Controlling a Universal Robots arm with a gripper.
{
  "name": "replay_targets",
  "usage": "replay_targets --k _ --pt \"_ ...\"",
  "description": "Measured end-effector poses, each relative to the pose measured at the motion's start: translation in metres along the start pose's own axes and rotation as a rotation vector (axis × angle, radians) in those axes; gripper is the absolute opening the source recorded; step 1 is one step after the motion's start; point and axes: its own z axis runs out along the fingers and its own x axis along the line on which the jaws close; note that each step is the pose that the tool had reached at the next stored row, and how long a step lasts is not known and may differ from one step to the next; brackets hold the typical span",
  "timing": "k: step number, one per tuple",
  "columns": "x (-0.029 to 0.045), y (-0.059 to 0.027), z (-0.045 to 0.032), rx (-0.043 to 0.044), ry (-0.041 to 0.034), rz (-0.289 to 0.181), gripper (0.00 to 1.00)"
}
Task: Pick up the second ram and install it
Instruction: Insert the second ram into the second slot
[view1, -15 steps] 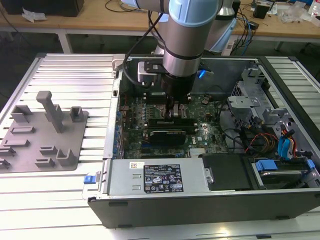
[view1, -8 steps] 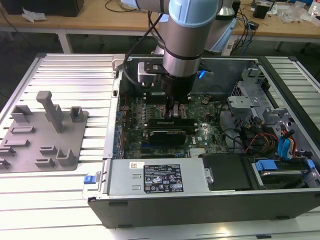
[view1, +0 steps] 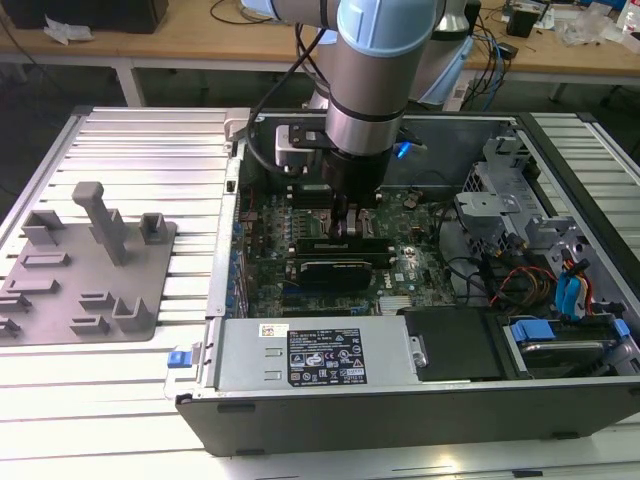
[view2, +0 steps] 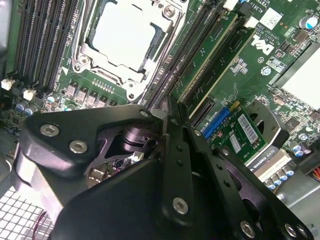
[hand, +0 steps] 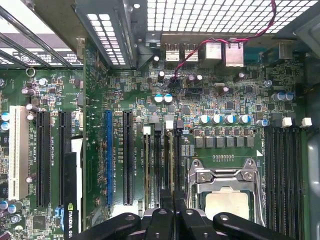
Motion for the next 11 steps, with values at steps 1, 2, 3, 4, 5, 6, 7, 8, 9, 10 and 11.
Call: replay_targets --k 1,2,3,4,5,6,7,8,9,10,11 --pt "0.0000 0.0000 0.0000 0.0000 0.0000 0.000 0.09" --pt "0.0000 -0.0002 0.0001 0.0000 -0.0001 0.000 0.09" --pt "0.0000 -0.0004 0.0001 0.0000 0.0000 0.000 0.09" --pt "0.0000 -0.0004 0.0001 0.0000 0.0000 0.000 0.09" --pt "0.0000 -0.0004 0.0001 0.0000 0.0000 0.000 0.09" --pt "0.0000 -0.0005 0.0006 0.0002 -0.0004 0.000 0.09" --pt "0.0000 -0.0005 0.0013 0.0001 -0.0001 0.000 0.09" --pt "0.0000 -0.0005 0.0013 0.0000 0.0000 0.000 0.09" --pt "0.0001 -0.0005 0.0012 0.0000 0.0001 0.000 0.09" --pt "0.0001 -0.0005 0.0016 0.0000 0.0000 0.000 0.09" --pt "0.0001 -0.0006 0.0024 0.0001 -0.0003 0.000 0.09"
